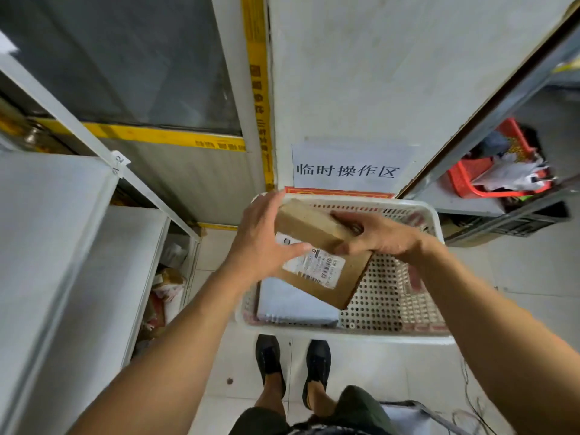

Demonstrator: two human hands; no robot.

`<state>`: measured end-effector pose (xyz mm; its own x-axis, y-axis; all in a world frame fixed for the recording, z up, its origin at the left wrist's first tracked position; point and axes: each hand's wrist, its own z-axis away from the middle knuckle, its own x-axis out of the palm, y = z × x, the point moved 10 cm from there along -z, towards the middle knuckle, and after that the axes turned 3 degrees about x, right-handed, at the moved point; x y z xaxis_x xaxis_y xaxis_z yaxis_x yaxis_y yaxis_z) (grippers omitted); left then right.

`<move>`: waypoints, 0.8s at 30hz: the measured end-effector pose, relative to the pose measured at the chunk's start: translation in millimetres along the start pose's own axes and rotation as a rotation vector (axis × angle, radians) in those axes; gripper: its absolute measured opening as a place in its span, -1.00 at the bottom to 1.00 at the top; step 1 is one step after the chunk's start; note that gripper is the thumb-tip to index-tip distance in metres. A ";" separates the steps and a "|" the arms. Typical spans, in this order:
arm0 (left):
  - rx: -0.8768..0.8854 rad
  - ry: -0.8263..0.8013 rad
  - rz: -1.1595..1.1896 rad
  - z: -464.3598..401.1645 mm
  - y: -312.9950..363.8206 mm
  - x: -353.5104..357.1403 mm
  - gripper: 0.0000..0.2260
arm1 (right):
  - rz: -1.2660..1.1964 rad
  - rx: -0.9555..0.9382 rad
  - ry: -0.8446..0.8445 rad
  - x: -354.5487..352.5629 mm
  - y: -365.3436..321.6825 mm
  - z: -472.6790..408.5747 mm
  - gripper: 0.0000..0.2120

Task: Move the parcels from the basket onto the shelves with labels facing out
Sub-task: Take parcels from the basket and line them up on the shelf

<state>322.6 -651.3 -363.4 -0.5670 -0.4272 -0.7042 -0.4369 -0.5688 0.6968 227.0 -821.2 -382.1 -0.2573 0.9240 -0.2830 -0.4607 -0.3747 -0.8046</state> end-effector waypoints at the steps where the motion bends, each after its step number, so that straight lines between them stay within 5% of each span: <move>1: 0.045 -0.117 -0.076 -7.2 9.8 0.5 0.03 | 0.097 -0.014 -0.051 -3.6 -12.8 -2.0 -0.31; 5: -0.049 -0.435 -0.065 -18.7 12.2 -4.1 0.18 | 0.366 0.064 -0.163 -19.5 -59.8 -3.5 -0.11; 8: -0.069 -0.449 0.122 -15.1 13.1 -16.3 -0.05 | 0.343 0.059 -0.165 -23.5 -82.0 0.0 -0.17; 11: -0.109 -0.290 0.307 -4.9 2.7 -34.5 -0.22 | 0.193 -0.055 0.081 -39.6 -93.6 -2.7 -0.24; 15: -0.266 0.041 0.638 18.0 -28.2 -55.9 -0.16 | -0.024 -0.141 0.531 -58.9 -95.1 11.1 0.11; 18: -0.298 0.276 0.845 38.7 -36.2 -69.1 -0.25 | -0.288 -0.119 0.487 -29.6 -88.4 11.0 0.11; 21: -0.286 0.386 0.965 56.5 -24.7 -76.6 -0.57 | -0.432 -0.184 0.295 14.7 -99.8 5.9 -0.14; 24: -0.298 0.402 0.939 74.1 -21.3 -84.0 -0.54 | -0.455 -0.292 0.181 42.0 -129.3 5.9 -0.43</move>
<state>327.8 -551.3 -309.0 -0.2922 -0.9540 0.0671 0.2751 -0.0166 0.9613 270.7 -734.3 -286.9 0.0734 0.9954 0.0619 -0.2302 0.0773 -0.9701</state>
